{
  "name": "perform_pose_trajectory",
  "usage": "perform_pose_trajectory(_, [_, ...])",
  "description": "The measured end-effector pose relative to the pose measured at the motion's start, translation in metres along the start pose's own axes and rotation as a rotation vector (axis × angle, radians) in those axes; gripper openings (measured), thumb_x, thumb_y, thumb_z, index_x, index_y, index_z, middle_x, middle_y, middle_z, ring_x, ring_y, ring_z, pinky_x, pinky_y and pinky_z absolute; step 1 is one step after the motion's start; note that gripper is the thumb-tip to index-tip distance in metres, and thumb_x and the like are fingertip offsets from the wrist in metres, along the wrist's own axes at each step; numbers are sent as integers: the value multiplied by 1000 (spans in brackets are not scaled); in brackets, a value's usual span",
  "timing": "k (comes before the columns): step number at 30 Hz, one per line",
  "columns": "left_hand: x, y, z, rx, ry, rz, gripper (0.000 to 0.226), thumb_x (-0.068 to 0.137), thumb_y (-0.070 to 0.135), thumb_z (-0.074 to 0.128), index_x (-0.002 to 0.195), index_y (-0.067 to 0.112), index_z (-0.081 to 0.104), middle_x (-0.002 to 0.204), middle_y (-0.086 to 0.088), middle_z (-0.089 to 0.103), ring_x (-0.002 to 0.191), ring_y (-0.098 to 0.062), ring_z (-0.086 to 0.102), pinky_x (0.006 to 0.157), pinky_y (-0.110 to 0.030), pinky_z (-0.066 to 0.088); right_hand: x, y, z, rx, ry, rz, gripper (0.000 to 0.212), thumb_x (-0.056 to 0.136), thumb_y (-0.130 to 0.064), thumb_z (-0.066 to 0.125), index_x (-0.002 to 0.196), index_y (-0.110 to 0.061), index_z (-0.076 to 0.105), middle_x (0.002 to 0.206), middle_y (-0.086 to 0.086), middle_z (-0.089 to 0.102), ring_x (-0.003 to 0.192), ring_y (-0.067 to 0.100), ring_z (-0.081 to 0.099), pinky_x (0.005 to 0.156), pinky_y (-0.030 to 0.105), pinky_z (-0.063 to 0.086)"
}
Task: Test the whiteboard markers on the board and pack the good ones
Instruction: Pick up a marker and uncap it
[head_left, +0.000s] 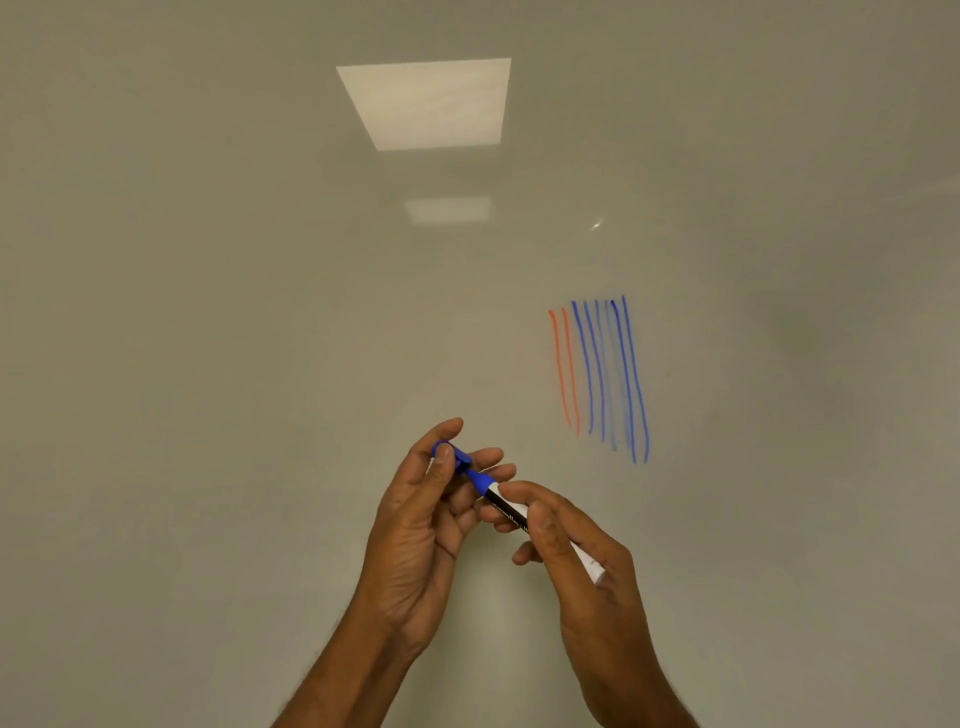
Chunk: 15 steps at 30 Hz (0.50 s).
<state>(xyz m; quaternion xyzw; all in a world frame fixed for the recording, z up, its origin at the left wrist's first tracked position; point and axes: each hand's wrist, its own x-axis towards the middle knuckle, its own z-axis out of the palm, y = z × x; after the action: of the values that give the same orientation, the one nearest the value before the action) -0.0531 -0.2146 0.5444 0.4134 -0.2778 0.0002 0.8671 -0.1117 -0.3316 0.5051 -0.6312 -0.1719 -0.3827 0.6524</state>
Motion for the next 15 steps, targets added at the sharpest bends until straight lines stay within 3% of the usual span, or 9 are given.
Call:
perform_pose_trajectory(6, [-11,-2,-20,27,15,-47,29,98,20,53,123,13,67,105,-23,74,96,-29,74,87,-40,62,-8,5,20,47,-14,-7,35,91,-31,52,116,-18,72,115,-17,72,112,5,65,97,22,52])
perform_pose_trajectory(12, [-20,-9,-39,-139,79,-83,28,95,15,58,120,10,68,101,-24,72,89,-27,71,93,-44,57,-17,21,36,51,21,0,28,95,-21,52,111,-18,74,113,-13,74,113,8,66,100,30,51])
perform_pose_trajectory(15, [-26,-12,-52,-138,123,-83,28,95,16,58,120,9,69,100,-23,71,86,-25,67,97,-46,51,-21,29,45,46,6,36,28,92,-23,51,108,-22,74,110,-15,75,110,6,67,97,27,53])
